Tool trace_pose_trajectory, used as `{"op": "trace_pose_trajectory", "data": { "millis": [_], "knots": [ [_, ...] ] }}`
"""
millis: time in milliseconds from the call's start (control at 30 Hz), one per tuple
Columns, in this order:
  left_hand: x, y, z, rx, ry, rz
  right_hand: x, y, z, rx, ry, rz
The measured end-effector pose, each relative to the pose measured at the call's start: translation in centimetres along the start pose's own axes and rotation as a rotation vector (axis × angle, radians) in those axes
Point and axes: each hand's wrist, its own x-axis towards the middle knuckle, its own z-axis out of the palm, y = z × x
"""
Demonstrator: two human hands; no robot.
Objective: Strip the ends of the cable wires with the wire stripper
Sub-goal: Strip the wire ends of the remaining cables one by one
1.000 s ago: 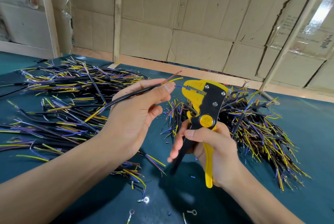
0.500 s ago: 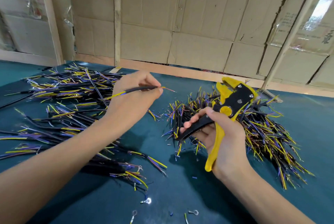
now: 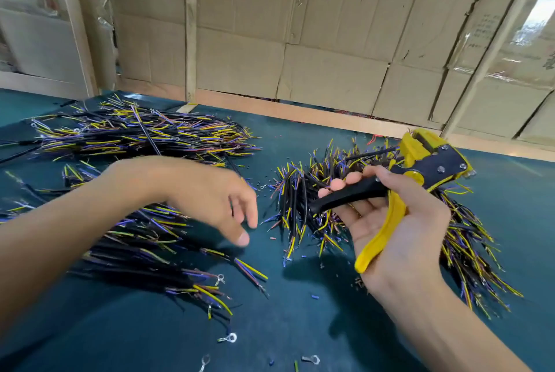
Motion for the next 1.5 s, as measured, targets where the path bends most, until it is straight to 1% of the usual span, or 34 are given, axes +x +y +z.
{"op": "trace_pose_trajectory", "data": {
  "millis": [67, 133, 200, 233, 300, 367, 433, 533, 600, 767, 867, 1000, 1100, 1167, 1333, 1433, 1500],
  "knots": [
    [-2.1, 0.0, 0.8, -0.023, -0.050, 0.057, -0.1, 0.4, -0.1, -0.030, -0.026, 0.004],
    [-2.8, -0.1, 1.7, 0.027, -0.011, 0.081, -0.4, 0.9, -0.1, -0.068, -0.053, 0.005],
    [-2.8, 0.2, 2.2, 0.033, 0.070, 0.096, -0.7, 1.2, -0.1, -0.105, -0.064, 0.007],
    [-2.8, 0.3, 2.4, 0.030, 0.134, 0.100, -0.8, 1.2, 0.0, -0.120, -0.078, 0.004],
    [-2.6, 0.7, 2.6, 0.004, 0.318, 0.133, -0.9, 1.2, 0.1, -0.143, -0.113, -0.006],
    [-2.4, 1.1, 2.8, -0.062, 0.540, 0.224, -1.0, 0.9, 0.2, -0.150, -0.153, -0.014],
    [-2.3, 1.5, 2.9, -0.098, 0.728, 0.334, -0.9, 0.4, 0.2, -0.149, -0.182, -0.019],
    [-2.3, 1.8, 3.0, -0.083, 0.918, 0.401, -0.6, -0.1, 0.3, -0.148, -0.174, -0.031],
    [-2.4, 1.8, 2.8, -0.104, 0.978, 0.399, -0.5, -0.2, 0.3, -0.154, -0.164, -0.051],
    [-2.7, 2.2, 2.9, -0.122, 1.011, 0.446, -0.5, 0.0, 0.2, -0.257, -0.192, -0.054],
    [-2.7, 2.7, 3.2, -0.233, 1.008, 0.492, -0.6, 0.2, 0.2, -0.329, -0.227, -0.064],
    [-2.7, 3.5, 2.6, -0.685, 0.951, 0.552, -0.9, 0.8, 0.1, -0.384, -0.293, -0.036],
    [-2.9, 3.8, 2.4, -1.020, 0.842, 0.573, -1.2, 1.4, 0.0, -0.461, -0.332, -0.007],
    [-2.9, 3.9, 2.4, -1.148, 0.777, 0.568, -1.4, 1.8, 0.0, -0.493, -0.360, 0.009],
    [-2.8, 4.1, 3.0, -1.281, 0.703, 0.528, -2.0, 2.6, 0.2, -0.522, -0.464, 0.018],
    [-2.6, 4.4, 3.3, -1.266, 0.715, 0.499, -2.2, 2.9, 0.3, -0.550, -0.468, 0.024],
    [-2.6, 4.6, 3.4, -1.248, 0.744, 0.493, -2.3, 2.9, 0.4, -0.516, -0.472, 0.073]
  ]
}}
